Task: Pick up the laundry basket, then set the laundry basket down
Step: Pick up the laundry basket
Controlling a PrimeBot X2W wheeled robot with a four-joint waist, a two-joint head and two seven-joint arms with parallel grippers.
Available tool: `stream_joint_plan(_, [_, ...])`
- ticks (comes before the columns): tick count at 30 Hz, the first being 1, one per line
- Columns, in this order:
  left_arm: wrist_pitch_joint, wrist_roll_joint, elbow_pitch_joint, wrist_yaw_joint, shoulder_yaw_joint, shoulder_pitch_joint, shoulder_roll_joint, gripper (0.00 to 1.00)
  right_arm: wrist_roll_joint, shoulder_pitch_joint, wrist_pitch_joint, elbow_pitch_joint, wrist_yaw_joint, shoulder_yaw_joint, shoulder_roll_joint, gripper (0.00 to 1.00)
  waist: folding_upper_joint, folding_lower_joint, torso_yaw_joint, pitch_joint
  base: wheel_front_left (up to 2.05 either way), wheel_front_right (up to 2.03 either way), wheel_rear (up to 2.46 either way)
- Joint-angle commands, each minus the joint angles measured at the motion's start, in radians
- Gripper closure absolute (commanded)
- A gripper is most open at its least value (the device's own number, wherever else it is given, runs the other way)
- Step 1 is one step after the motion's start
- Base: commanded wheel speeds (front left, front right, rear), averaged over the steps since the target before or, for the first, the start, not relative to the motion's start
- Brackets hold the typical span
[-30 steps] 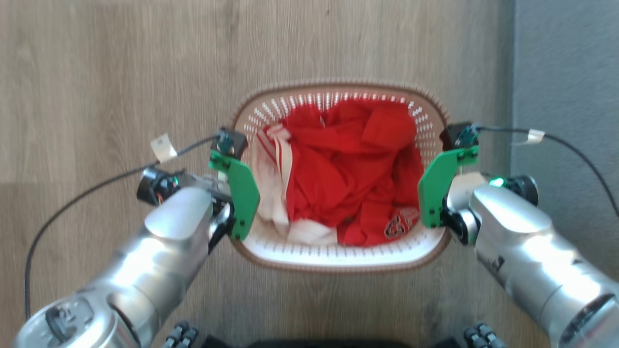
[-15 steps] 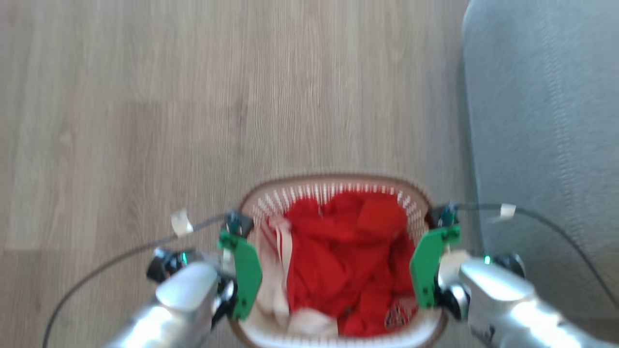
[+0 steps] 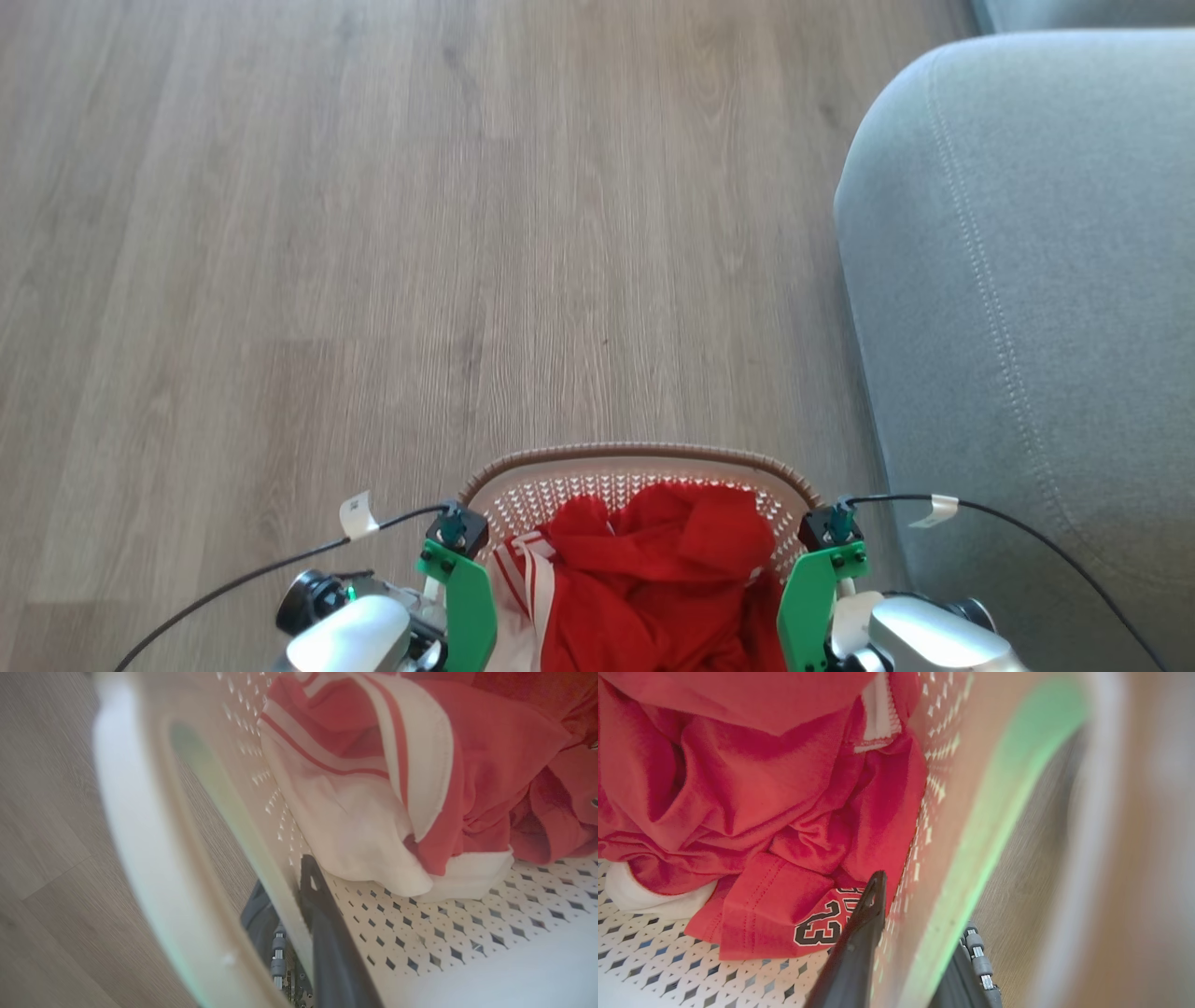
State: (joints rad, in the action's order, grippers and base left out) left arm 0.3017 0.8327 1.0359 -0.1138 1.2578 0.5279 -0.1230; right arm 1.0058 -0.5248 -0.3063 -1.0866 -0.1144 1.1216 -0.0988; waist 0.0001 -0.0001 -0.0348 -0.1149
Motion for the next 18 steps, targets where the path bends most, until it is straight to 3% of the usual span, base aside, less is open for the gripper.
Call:
stream_joint_plan(1, [0.016, -0.012, -0.045, -0.017, 0.022, 0.017, -0.01, 1.0, -0.014, -0.017, 0.011, 0.05, -0.016, 0.026, 0.036, 1.0, -0.0001, 0.0001, 0.0, 0.024, 0.0, 0.0, 0.0])
stream_joint_plan(18, [0.141, 0.022, -0.183, -0.017, 0.022, 0.02, -0.063, 1.0, 0.0, -0.045, -0.016, 0.04, -0.016, 0.031, 0.043, 1.0, -0.0001, 0.0001, -0.03, 0.045, 0.0, 0.0, 0.0])
